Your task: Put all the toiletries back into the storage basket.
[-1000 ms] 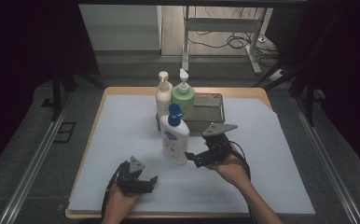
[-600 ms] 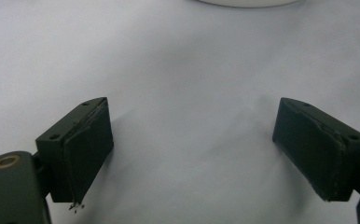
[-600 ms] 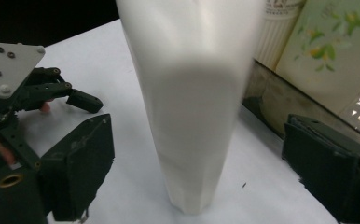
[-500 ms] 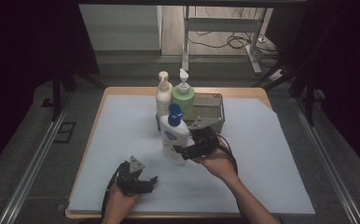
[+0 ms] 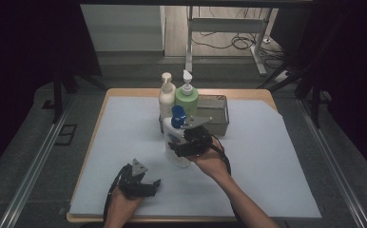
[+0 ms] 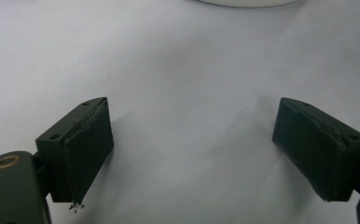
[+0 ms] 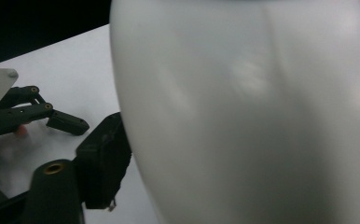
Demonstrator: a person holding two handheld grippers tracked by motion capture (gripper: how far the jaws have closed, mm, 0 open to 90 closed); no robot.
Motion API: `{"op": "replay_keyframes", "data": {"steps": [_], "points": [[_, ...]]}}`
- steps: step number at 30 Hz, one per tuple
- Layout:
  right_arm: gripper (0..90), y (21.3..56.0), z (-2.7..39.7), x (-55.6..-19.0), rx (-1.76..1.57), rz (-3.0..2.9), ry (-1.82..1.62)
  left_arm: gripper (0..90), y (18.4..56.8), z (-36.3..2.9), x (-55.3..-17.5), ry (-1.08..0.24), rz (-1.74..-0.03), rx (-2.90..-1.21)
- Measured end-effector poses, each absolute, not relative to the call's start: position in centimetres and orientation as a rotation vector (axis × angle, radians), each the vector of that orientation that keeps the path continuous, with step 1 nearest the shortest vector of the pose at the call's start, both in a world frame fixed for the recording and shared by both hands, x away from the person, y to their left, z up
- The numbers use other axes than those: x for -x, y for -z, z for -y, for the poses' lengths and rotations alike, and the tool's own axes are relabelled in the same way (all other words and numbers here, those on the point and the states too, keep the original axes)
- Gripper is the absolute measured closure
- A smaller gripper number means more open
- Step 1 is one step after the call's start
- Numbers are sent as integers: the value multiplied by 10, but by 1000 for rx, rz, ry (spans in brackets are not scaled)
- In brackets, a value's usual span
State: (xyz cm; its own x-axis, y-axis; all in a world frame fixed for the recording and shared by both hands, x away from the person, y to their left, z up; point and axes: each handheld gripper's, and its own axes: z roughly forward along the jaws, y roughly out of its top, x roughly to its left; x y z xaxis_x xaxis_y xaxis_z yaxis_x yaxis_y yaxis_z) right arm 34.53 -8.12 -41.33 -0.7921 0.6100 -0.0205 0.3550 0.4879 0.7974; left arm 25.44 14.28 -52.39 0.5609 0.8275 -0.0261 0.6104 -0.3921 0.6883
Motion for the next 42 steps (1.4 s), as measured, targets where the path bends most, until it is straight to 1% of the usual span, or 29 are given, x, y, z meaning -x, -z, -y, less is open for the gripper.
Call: {"op": "replay_keyframes", "data": {"steps": [4,7,23,42], "points": [[363,414,78,-346,-810,-2433,-1199,119,524,-143,-254,-425,-1147,-2137],[384,414,80,-348,-817,-2440,-1206,119,524,-143,-254,-425,-1148,-2136],[398,404,87,-342,-827,-2479,-1156,119,524,-143,-255,-424,-1148,-2136],[398,376,124,-340,-892,-2445,-1169,119,524,-143,-255,-423,-1148,-2136]]}}
